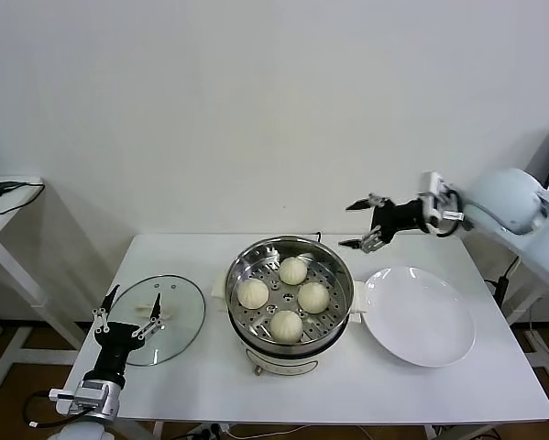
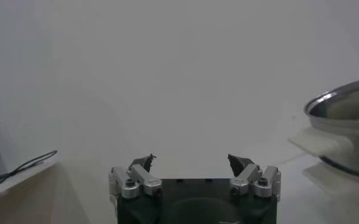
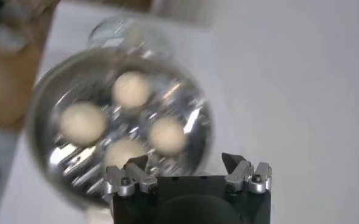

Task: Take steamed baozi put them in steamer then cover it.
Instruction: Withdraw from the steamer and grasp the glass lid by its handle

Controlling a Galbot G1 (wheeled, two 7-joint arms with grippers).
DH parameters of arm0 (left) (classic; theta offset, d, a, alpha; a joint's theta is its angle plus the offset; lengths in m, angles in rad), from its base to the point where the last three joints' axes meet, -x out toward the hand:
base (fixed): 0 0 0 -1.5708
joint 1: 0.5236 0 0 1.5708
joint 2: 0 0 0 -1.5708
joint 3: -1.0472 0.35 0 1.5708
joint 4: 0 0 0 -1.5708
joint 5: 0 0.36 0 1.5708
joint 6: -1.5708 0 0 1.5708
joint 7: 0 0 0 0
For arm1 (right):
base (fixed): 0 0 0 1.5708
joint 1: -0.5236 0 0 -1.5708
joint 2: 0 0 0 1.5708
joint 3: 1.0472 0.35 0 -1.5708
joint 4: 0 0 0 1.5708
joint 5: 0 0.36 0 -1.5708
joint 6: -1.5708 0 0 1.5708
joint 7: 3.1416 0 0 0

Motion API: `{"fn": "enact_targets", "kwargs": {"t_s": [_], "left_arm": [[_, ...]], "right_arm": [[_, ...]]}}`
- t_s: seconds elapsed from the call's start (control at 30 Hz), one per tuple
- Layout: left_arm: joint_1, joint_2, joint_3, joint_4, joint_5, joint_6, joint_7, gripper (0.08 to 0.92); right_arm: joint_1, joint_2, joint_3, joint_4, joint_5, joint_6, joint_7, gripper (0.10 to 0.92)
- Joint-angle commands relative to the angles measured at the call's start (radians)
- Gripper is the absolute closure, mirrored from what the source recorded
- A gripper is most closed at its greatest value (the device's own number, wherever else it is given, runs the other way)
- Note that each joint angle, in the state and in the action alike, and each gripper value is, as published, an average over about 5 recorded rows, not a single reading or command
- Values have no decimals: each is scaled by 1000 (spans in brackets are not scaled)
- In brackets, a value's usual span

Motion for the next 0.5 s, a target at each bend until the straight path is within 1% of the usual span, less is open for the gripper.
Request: {"fn": "enact_targets", "kwargs": {"t_s": [0.03,0.13,0.23,0.33,0.5], "left_arm": [[-7,1,8,2,-4,-20,-11,177],[-5,1,8,2,-4,-26,-11,177],[-6,5,7,3,-3,-29,-11,177],[-12,8,8,11,-3,-31,-11,177],[-27,3,10,35,7,-42,-15,177]], "right_arm": [[-943,46,986,123,138,228,536,203],[-1128,191,1153,149,68,277,549,203],[-1253,339,1237,185,-12,344,554,203],[-1346,487,1277,247,-74,406,567,203],[-1463,659,1283,365,-115,472,607,203]]}}
